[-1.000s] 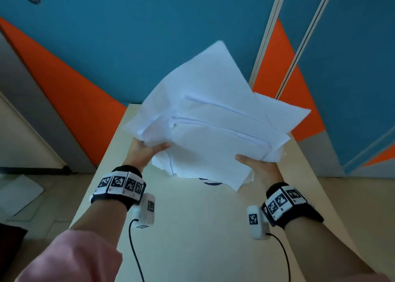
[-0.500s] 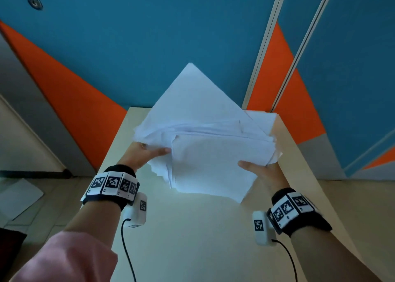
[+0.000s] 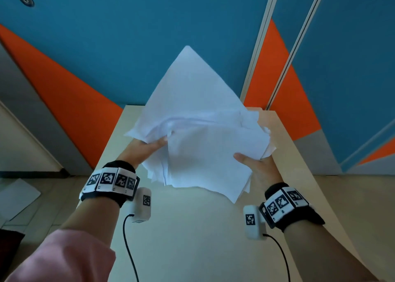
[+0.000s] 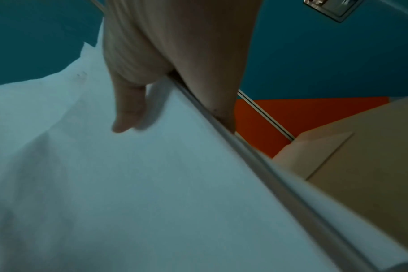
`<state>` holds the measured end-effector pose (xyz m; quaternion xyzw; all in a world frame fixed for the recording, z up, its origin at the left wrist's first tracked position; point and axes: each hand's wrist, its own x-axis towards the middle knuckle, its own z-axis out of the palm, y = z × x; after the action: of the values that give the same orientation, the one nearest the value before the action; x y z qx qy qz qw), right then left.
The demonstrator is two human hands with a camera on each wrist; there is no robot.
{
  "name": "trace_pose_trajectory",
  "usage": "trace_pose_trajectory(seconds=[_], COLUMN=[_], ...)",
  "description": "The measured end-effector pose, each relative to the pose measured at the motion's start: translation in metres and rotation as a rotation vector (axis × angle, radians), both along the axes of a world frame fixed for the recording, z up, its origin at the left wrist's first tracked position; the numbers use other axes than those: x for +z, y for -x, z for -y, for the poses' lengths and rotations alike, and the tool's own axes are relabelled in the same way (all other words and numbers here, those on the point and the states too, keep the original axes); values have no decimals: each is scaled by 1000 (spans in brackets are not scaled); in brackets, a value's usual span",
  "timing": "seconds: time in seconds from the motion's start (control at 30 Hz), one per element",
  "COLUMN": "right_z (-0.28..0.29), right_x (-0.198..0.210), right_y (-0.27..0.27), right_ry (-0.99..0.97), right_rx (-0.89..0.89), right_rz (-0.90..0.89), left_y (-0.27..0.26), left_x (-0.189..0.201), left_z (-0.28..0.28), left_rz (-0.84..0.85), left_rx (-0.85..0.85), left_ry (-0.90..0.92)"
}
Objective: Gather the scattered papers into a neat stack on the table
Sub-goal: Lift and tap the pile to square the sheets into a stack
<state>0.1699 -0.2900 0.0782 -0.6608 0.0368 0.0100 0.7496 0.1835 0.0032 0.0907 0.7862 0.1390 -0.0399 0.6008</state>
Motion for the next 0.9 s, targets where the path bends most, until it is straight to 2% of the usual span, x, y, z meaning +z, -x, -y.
trace_pose_trajectory(seconds=[0.1, 0.17, 0.27, 0.33, 0.43, 0.5, 0.73, 0.9], right_z=[5, 7, 6, 6, 6, 5, 18, 26], right_x=[-5, -9, -11, -11, -7, -4, -1, -21], right_y=[4, 3, 1, -1, -1, -1, -5, -4], right_ry=[30, 38, 13, 5, -32, -119, -308, -291], right_rx=[49, 48, 32, 32, 55, 39, -180, -210], right_rz=[-6, -10, -16, -8, 33, 54, 142, 87], left_y=[9, 18, 19, 16, 9, 7, 3, 3], left_x=[-5, -6, -10, -5, 3, 4, -3, -1], left_z=[-2, 0, 0, 4, 13, 17, 16, 17], left_rz=[-33, -126, -200, -102, 65, 87, 184, 208], left_rx=[-95, -156, -66, 12, -18, -1, -42, -55], left_ry=[56, 42, 41, 70, 133, 171, 230, 210])
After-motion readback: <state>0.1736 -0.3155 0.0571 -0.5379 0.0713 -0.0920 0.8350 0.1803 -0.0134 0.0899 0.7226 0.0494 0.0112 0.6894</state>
